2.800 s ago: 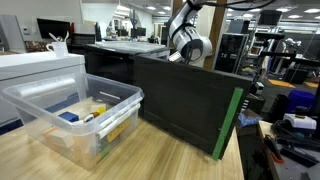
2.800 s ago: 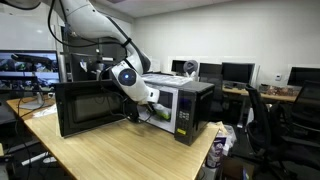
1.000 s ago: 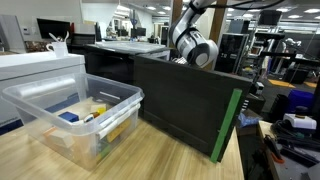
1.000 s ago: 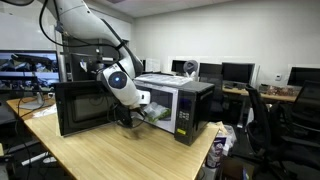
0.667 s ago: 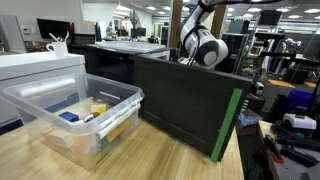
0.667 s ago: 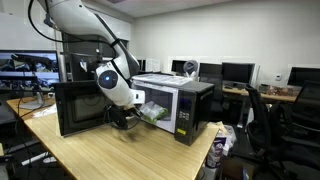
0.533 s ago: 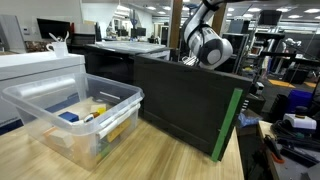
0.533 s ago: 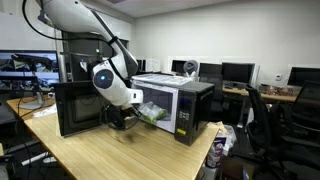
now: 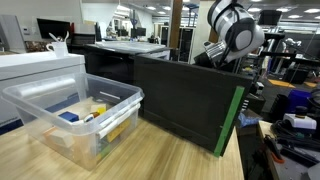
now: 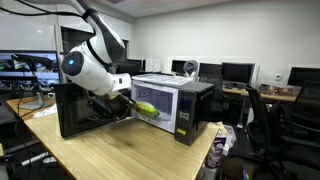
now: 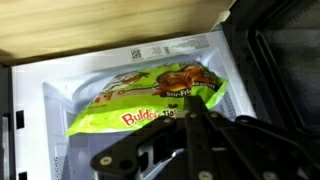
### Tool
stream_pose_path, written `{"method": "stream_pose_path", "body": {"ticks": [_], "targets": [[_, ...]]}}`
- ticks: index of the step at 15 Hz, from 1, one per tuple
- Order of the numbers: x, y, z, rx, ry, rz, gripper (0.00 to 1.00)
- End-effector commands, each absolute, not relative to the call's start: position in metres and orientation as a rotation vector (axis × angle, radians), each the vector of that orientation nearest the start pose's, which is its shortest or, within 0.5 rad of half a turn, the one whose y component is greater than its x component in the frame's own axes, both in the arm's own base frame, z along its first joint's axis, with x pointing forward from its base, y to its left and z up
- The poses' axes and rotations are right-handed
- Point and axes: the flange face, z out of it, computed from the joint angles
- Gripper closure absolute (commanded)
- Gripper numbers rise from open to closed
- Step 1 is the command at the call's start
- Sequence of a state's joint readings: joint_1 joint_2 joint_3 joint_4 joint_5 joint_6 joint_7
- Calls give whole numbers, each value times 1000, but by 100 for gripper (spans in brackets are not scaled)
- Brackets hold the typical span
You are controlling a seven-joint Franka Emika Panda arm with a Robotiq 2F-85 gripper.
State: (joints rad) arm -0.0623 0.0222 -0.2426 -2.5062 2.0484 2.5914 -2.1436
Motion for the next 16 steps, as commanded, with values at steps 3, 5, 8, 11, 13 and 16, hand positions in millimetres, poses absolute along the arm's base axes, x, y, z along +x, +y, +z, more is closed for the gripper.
{"method": "stream_pose_path", "body": {"ticks": [3, 5, 8, 11, 13, 16], "targets": [[387, -158, 310, -2497, 24, -1487, 100], [383, -163, 323, -2475, 42, -1536, 100], [378, -166, 333, -2492, 72, -1519, 74], [385, -169, 331, -2484, 62, -1516, 85], [385, -168, 330, -2484, 59, -1515, 74], [385, -161, 324, -2483, 52, -1502, 42]]}}
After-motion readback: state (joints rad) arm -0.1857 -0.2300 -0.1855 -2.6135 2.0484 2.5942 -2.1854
